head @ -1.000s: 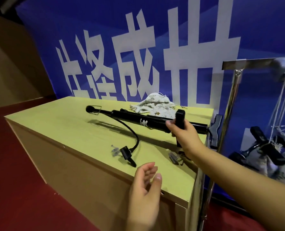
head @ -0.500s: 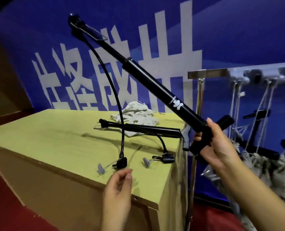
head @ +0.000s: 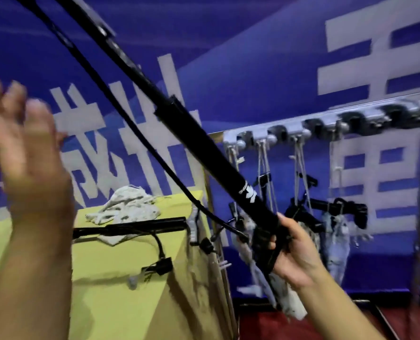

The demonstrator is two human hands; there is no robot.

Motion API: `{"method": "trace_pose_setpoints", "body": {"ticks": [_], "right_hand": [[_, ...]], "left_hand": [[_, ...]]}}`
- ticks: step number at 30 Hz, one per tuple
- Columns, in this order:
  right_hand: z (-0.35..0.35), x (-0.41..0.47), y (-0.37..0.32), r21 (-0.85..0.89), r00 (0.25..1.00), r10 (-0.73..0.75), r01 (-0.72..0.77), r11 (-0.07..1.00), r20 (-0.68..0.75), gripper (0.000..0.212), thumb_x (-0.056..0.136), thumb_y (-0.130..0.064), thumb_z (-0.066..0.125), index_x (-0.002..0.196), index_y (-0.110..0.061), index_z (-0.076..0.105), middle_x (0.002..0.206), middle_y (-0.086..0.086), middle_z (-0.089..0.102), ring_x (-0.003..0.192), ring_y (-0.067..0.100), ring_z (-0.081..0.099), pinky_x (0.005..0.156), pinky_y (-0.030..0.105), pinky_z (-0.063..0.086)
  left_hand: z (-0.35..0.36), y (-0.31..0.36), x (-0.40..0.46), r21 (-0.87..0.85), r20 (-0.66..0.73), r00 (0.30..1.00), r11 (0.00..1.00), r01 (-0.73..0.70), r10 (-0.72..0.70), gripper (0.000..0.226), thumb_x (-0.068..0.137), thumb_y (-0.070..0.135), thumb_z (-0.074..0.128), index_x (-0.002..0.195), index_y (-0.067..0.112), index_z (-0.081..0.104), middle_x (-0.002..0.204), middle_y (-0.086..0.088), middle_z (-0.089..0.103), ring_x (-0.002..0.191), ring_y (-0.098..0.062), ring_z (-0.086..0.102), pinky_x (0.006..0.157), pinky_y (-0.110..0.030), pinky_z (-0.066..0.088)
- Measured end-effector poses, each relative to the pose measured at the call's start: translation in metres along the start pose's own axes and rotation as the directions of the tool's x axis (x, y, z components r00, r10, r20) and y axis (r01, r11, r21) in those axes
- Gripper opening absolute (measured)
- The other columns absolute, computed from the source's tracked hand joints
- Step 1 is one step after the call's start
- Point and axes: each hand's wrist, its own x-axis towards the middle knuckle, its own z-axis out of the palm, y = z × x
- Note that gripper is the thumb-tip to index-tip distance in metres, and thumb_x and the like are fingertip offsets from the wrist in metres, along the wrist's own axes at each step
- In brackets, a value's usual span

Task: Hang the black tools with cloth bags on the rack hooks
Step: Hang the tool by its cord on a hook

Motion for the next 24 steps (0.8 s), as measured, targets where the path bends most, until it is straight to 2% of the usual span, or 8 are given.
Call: {"method": "trace_pose_setpoints", "body": {"ticks": [3,4,8,11,14,17,20,24], "right_hand": [[-0.016,-0.017,-0.005,-0.084,0.992,-0.034,0.024,0.996,-0.121,0.038,0.045,-0.018,0.087,0.075,-0.012,0.065,0.055,0.007,0.064,0.037,0.017,0.056,0.039,0.024,0.048],[-0.023,-0.02,-0.005,-0.044,0.996,-0.025,0.022,0.999,-0.082,0.041,0.042,-0.016,0.089,0.073,-0.013,0.062,0.052,0.007,0.06,0.035,0.017,0.051,0.037,0.027,0.047],[-0.041,-0.019,-0.014,0.103,0.996,-0.033,0.042,0.994,-0.084,0.049,0.022,-0.01,0.093,0.063,-0.01,0.065,0.05,0.003,0.047,0.035,0.012,0.037,0.039,0.028,0.04],[-0.044,-0.025,-0.022,0.086,0.994,-0.059,0.067,0.994,-0.097,0.049,0.018,-0.012,0.094,0.058,-0.011,0.066,0.048,0.002,0.041,0.035,0.012,0.037,0.043,0.027,0.038],[-0.045,-0.026,-0.024,0.084,0.992,-0.058,0.067,0.994,-0.109,0.05,0.018,-0.014,0.094,0.058,-0.011,0.064,0.048,0.002,0.036,0.035,0.013,0.038,0.043,0.03,0.042],[-0.044,-0.029,-0.022,0.102,0.987,-0.082,0.096,0.99,-0.136,0.061,0.016,-0.014,0.095,0.066,-0.012,0.061,0.05,0.002,0.036,0.036,0.013,0.038,0.043,0.033,0.046],[-0.043,-0.03,-0.017,0.091,0.985,-0.102,0.115,0.989,-0.135,0.073,0.017,-0.018,0.095,0.077,-0.013,0.054,0.052,0.002,0.038,0.038,0.012,0.038,0.044,0.032,0.047],[-0.045,-0.028,-0.016,0.031,0.98,-0.158,0.163,0.986,-0.12,0.071,0.018,-0.024,0.096,0.077,-0.011,0.057,0.054,0.002,0.037,0.039,0.012,0.038,0.051,0.032,0.044]], "left_hand": [[0.052,0.048,0.038,-0.131,0.007,0.997,0.989,-0.073,0.075,0.058,0.092,0.054,0.041,0.139,0.021,0.039,0.144,0.012,0.042,0.128,-0.002,0.045,0.098,-0.025,0.044],[0.07,0.069,0.041,-0.209,-0.001,0.996,0.974,-0.09,0.091,0.066,0.089,0.059,0.044,0.142,0.021,0.036,0.146,0.011,0.041,0.127,-0.003,0.046,0.095,-0.027,0.047],[0.109,0.116,0.043,-0.317,-0.185,0.959,0.911,-0.264,0.214,0.062,0.088,0.047,0.055,0.139,0.023,0.029,0.143,0.003,0.041,0.126,-0.016,0.048,0.094,-0.043,0.051],[0.117,0.117,0.046,-0.337,-0.222,0.962,0.914,-0.227,0.158,0.078,0.082,0.041,0.066,0.144,0.023,0.021,0.149,-0.006,0.033,0.13,-0.023,0.045,0.098,-0.049,0.047],[0.118,0.128,0.048,-0.294,-0.075,0.988,0.944,-0.149,0.132,0.046,0.09,0.029,0.056,0.134,0.026,0.041,0.132,0.007,0.052,0.115,-0.004,0.055,0.09,-0.034,0.053],[0.121,0.137,0.04,-0.238,-0.001,0.992,0.964,-0.123,0.126,0.012,0.093,0.035,0.049,0.099,0.029,0.058,0.095,0.017,0.065,0.087,0.007,0.059,0.082,-0.027,0.051],[0.127,0.132,0.031,-0.211,0.059,0.993,0.974,-0.086,0.101,0.01,0.089,0.034,0.054,0.096,0.029,0.059,0.099,0.005,0.066,0.092,-0.009,0.062,0.083,-0.032,0.055],[0.136,0.118,0.01,0.016,0.15,0.986,0.997,-0.08,0.077,0.032,0.082,0.026,0.064,0.109,0.024,0.049,0.111,0.001,0.056,0.093,-0.007,0.057,0.073,-0.018,0.049]]}}
